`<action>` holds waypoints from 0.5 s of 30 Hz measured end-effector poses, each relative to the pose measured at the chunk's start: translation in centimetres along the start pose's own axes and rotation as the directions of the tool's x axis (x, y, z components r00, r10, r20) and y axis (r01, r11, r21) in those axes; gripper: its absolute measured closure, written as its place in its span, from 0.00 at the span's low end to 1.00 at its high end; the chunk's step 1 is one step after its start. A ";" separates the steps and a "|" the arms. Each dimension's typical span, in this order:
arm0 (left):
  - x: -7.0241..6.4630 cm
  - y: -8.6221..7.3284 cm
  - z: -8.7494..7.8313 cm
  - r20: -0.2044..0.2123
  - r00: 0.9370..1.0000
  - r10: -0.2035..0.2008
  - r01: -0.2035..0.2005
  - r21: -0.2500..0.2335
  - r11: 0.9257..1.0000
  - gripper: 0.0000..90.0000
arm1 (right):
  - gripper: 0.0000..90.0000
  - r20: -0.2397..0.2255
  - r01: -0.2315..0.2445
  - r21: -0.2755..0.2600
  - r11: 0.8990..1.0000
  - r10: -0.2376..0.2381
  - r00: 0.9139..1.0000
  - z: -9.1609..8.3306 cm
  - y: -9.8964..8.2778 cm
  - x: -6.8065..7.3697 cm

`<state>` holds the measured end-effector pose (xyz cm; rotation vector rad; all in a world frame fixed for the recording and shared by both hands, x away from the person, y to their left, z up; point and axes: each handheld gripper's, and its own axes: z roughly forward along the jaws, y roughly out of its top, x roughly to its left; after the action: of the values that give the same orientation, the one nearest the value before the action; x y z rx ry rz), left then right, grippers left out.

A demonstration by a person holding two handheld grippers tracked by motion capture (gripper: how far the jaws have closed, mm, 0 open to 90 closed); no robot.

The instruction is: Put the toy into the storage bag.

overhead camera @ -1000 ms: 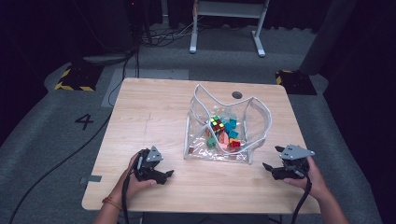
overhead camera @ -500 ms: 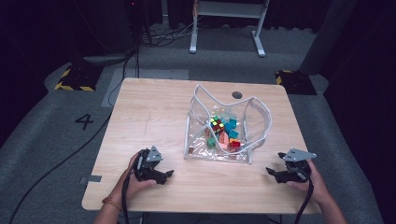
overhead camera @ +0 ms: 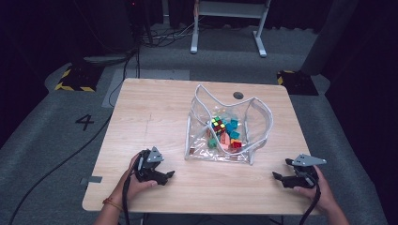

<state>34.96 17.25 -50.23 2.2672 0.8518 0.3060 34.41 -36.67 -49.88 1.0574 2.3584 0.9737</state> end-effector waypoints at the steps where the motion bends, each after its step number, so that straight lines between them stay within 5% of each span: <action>1: 0.0 0.0 0.0 0.000 1.000 0.000 0.000 0.000 1.000 0.14 | 0.19 -0.003 -0.013 -0.006 1.000 0.013 1.000 -0.1 -0.2 -0.1; 7: 0.0 0.0 0.0 -0.002 1.000 0.001 -0.001 -0.001 1.000 0.14 | 0.18 0.000 -0.074 -0.028 0.997 0.074 0.997 -0.3 -1.0 -0.6; 15: 0.0 0.0 0.0 -0.003 1.000 -0.003 0.003 0.000 1.000 0.14 | 0.17 0.004 -0.072 -0.019 0.997 0.072 0.997 -0.3 -0.9 -0.6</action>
<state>34.96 17.24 -50.23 2.2660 0.8565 0.3075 34.18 -37.66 -50.30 1.1427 2.3174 1.0161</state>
